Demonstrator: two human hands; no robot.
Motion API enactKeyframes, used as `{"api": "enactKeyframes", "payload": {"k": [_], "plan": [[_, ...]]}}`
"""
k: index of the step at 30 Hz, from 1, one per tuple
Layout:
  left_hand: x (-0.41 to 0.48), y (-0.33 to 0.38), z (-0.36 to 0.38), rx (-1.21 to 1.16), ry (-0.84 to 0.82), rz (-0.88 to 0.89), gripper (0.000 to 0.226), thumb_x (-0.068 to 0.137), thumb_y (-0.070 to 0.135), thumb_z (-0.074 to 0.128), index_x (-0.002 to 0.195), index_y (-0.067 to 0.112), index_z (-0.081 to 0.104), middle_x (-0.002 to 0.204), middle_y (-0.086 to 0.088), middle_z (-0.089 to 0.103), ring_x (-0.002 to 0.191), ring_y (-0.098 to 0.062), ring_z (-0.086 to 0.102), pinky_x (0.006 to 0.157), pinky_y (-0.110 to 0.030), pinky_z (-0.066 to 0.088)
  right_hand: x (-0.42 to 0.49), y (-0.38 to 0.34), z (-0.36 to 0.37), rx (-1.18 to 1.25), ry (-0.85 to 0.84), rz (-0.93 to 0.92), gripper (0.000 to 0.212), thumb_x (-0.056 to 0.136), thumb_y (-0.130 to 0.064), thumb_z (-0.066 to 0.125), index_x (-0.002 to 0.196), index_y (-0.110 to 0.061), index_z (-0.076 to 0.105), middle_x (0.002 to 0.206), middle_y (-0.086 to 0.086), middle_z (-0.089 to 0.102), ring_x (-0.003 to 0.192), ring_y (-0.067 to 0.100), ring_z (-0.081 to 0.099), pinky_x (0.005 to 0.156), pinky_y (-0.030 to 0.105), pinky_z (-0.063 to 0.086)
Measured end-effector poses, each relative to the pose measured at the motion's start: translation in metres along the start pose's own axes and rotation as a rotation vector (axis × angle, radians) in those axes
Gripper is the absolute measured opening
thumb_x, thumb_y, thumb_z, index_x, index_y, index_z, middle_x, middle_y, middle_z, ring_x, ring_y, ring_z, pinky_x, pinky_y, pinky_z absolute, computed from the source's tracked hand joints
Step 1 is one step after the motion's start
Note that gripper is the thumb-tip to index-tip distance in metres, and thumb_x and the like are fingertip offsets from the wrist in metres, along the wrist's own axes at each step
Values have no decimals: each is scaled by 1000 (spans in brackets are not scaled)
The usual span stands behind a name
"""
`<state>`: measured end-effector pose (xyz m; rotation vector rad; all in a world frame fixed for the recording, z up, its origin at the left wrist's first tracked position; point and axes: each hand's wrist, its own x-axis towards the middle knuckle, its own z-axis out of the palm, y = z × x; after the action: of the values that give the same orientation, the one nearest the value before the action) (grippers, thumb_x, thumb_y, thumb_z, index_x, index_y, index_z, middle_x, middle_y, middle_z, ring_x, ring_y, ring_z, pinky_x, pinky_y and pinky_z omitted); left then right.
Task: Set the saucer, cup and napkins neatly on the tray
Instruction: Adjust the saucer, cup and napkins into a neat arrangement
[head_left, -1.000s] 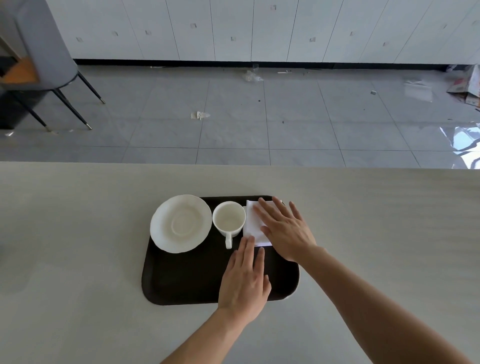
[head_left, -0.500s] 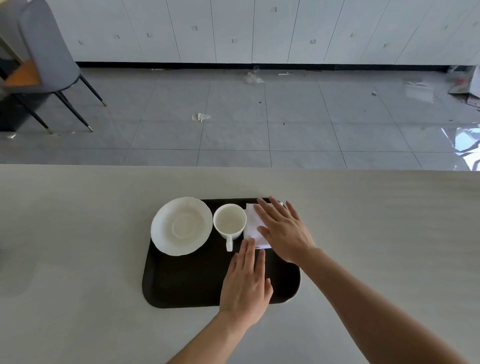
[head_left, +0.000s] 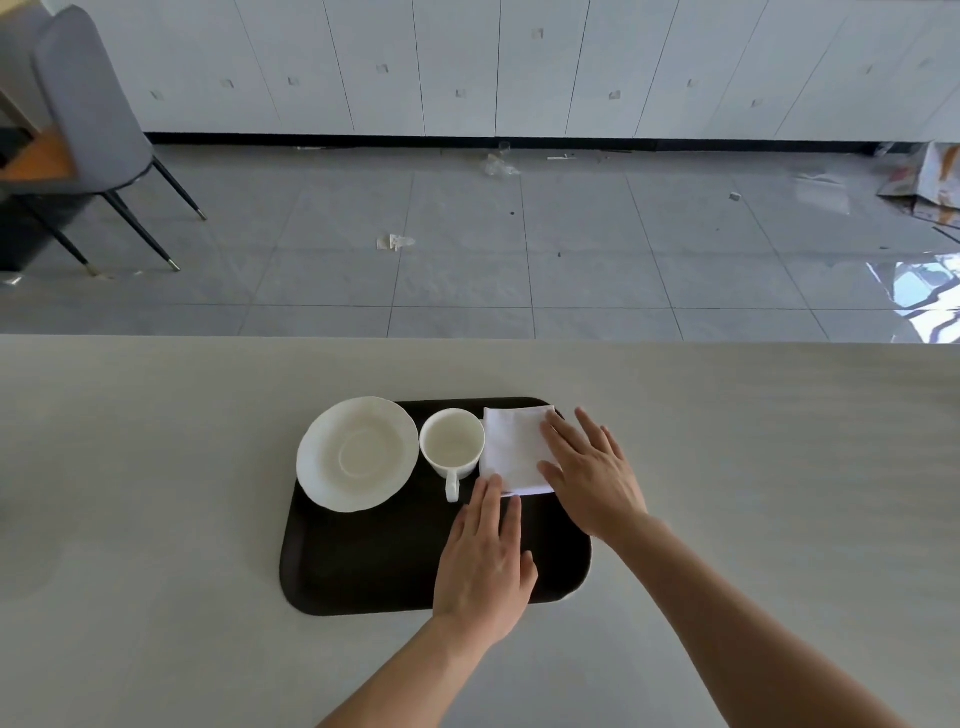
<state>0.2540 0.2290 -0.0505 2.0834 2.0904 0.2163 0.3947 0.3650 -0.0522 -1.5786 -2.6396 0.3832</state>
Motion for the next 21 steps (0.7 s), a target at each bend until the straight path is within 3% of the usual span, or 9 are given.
{"api": "enactKeyframes", "payload": {"k": [9, 14, 21], "plan": [[2, -4, 3, -9, -34, -15, 66, 94, 36, 46, 150, 6, 31, 163, -15, 20, 153, -26, 12, 119, -40, 30, -27, -8, -1, 90, 72, 81, 61, 90, -45, 59, 143, -20, 45, 153, -7, 40, 146, 23, 22, 116, 39, 27], [3, -1, 4, -8, -57, -21, 68, 93, 39, 46, 150, 5, 30, 164, -16, 16, 153, -26, 8, 119, -44, 29, -30, -10, 3, 119, 12, 108, 62, 93, -39, 56, 150, -24, 34, 157, -12, 31, 149, 21, 12, 120, 37, 21], [2, -4, 3, -23, -36, -24, 67, 93, 38, 48, 150, 9, 29, 163, -16, 16, 153, -26, 9, 119, -40, 30, -29, -10, -2, 120, 21, 97, 60, 94, -41, 55, 149, -22, 36, 157, -10, 33, 148, 23, 14, 118, 38, 23]]}}
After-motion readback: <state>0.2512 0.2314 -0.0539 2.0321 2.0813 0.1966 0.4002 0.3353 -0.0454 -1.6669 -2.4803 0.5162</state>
